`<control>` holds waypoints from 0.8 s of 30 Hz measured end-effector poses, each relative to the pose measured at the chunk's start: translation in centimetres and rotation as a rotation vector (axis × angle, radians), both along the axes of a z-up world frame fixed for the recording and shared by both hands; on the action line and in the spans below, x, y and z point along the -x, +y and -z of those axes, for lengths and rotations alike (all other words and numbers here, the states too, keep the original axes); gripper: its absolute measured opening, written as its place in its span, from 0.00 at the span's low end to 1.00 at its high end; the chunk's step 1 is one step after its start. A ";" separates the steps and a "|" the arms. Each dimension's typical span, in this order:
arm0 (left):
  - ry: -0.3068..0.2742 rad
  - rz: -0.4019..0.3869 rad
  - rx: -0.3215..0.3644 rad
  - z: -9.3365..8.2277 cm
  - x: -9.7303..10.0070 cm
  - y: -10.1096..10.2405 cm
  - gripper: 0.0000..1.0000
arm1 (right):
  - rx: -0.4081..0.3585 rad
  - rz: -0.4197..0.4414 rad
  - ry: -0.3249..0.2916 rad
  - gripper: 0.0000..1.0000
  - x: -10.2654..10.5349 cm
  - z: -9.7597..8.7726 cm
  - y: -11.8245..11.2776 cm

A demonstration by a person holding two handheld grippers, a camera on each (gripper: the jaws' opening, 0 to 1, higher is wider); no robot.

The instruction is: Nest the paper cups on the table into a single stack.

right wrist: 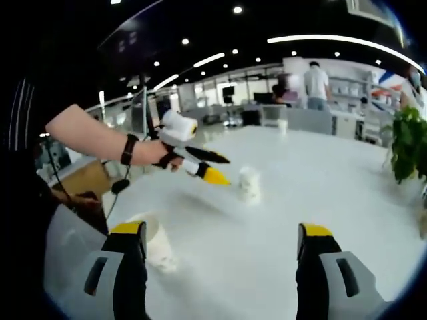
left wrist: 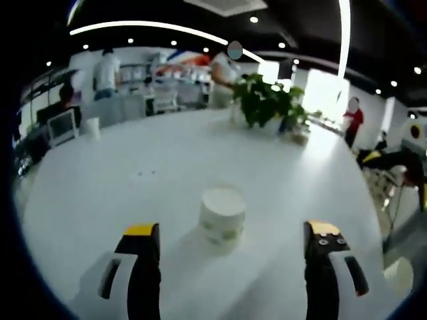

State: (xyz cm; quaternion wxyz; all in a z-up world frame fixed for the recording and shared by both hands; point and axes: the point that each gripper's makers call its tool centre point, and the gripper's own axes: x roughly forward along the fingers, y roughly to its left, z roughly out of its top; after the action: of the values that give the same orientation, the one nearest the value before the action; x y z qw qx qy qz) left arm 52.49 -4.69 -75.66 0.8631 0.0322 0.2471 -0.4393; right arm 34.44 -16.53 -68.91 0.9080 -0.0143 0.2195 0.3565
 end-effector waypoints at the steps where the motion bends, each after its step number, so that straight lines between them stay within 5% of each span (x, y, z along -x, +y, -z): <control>1: -0.008 0.003 0.002 0.2 -0.2 -0.3 0.87 | 0.000 0.004 0.003 0.91 -0.1 0.1 -0.1; 11: -0.062 0.076 0.005 1.3 -0.8 -2.5 0.81 | 0.004 0.014 0.032 0.91 -0.1 0.9 -0.4; 13: -0.120 0.092 0.017 0.7 -1.2 -3.0 0.82 | 0.006 0.020 0.035 0.91 0.0 1.1 -0.6; 24: -0.098 0.099 0.067 1.2 -1.6 -4.2 0.65 | 0.019 0.029 0.056 0.91 0.7 1.4 -1.1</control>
State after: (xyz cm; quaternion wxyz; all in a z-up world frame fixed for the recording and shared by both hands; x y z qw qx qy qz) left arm 54.14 -8.91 -76.85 0.8519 0.0370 0.1876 -0.4875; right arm 33.73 -17.68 -70.36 0.9064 -0.0097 0.2484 0.3416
